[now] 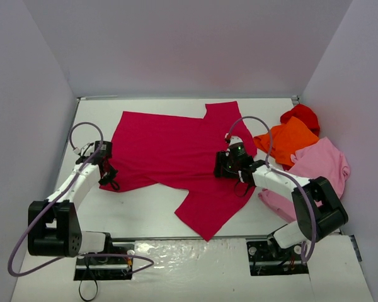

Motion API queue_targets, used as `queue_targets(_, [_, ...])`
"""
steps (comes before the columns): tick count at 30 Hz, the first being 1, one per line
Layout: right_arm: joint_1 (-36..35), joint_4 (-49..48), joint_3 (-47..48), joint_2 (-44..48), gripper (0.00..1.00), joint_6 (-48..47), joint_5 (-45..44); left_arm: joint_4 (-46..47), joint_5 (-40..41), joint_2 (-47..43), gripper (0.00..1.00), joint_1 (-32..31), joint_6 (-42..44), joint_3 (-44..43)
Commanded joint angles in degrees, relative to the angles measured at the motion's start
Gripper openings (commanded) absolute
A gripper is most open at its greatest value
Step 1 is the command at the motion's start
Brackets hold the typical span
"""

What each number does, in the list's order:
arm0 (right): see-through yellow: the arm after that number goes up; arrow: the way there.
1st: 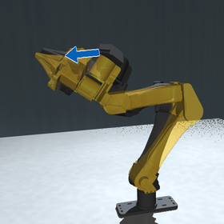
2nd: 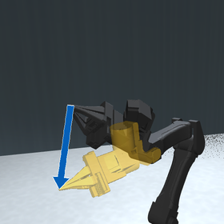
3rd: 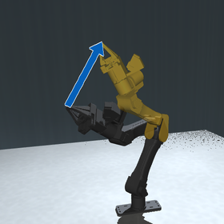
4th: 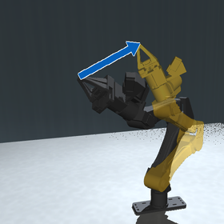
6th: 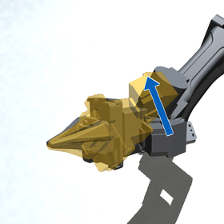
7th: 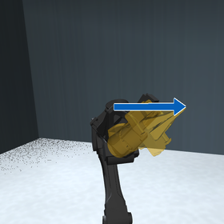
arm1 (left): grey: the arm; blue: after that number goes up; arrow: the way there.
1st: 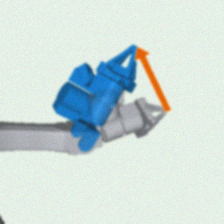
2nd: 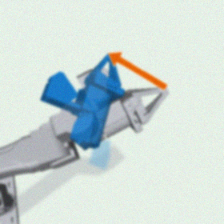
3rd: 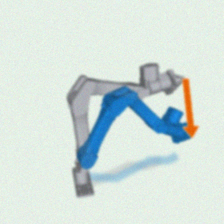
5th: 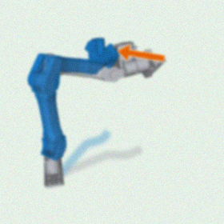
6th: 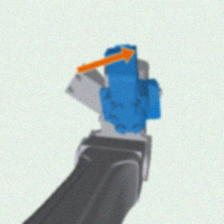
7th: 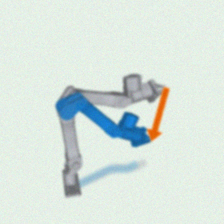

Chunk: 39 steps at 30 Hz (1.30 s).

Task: Fold and stack the t-shirts
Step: Flatten out the tshirt

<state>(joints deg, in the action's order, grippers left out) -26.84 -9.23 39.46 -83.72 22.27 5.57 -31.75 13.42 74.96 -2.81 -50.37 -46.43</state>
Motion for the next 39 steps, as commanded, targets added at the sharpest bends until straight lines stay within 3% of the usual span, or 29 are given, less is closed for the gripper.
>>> queue_targets(1, [-2.91,-1.84,1.11,1.90,0.53,0.33,1.05,-1.44,2.62,3.94,0.00,0.49,-0.53,-3.82])
queue_targets(17, [-5.94,-1.91,-1.07,1.19,0.52,1.03,2.89,0.38,5.23,10.40,0.00,0.44,0.08,-4.20])
queue_targets(21, [-5.96,-1.58,-1.44,1.09,0.41,1.27,3.34,-3.96,8.36,10.98,0.00,0.44,-0.35,-4.59])
queue_targets(25, [-6.42,-1.45,-1.58,1.14,0.06,2.11,4.12,-8.69,12.84,12.14,0.00,0.45,-1.49,-5.94])
queue_targets(26, [-6.56,-1.31,-1.58,0.96,0.02,2.25,4.22,-9.12,13.13,12.46,0.00,0.49,-1.81,-6.22])
queue_targets(30, [-7.07,0.31,-1.33,-0.41,0.00,2.82,3.98,-10.08,11.26,15.59,0.00,1.08,-2.67,-7.71])
queue_targets(39, [-7.17,9.32,-0.21,-1.43,0.00,5.27,0.79,-4.55,-3.76,24.35,0.00,3.01,-1.91,-8.39])
